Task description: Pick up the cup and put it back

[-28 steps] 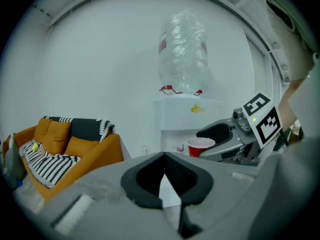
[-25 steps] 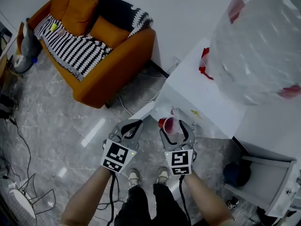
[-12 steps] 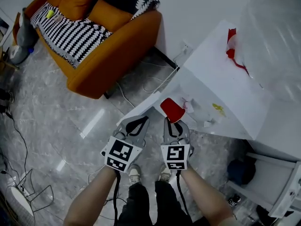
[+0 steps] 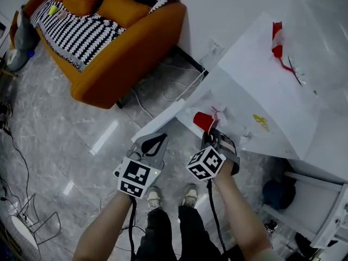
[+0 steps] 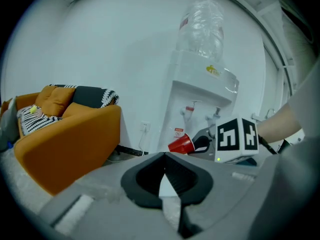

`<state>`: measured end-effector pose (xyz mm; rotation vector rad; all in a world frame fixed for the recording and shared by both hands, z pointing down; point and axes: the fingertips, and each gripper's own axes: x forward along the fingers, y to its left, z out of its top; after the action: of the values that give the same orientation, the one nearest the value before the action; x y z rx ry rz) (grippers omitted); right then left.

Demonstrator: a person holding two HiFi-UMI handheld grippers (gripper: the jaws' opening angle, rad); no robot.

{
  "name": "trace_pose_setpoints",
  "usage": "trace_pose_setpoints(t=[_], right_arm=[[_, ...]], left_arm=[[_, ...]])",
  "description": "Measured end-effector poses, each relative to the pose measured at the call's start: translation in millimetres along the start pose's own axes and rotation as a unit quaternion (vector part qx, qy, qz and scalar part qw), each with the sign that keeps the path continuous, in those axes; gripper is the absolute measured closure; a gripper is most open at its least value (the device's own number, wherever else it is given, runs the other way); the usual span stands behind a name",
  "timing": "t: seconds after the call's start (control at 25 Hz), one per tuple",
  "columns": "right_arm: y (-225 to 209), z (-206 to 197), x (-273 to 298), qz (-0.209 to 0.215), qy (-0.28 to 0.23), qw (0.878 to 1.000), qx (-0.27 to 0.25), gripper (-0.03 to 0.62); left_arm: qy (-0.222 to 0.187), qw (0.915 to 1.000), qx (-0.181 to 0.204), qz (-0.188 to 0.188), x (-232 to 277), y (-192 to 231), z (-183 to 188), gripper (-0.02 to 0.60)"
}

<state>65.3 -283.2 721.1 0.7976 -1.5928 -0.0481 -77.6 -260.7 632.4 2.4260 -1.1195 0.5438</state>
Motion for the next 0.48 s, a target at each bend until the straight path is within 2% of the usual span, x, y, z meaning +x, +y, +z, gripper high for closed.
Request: trace_pose_setpoints(t=[0.12,0.32,0.48], right_arm=[[0,-11,10,0.011,0.054,0.997,-0.048,0.557],[2,-16,20,0.003,0.099,0.989,-0.106,0.551],[5,-21,31,0.008,0.131,0.984,-0.124,0.536]], left_arm=[[0.002,1.0,0.0,-0.006,5,-6,-2,0.58],[0.004,0.9999,-0.001,-0.013,11,-13,-2,0.58],[0.01,0.9998,0.008,-0.014,13,-12,-7,0.58]])
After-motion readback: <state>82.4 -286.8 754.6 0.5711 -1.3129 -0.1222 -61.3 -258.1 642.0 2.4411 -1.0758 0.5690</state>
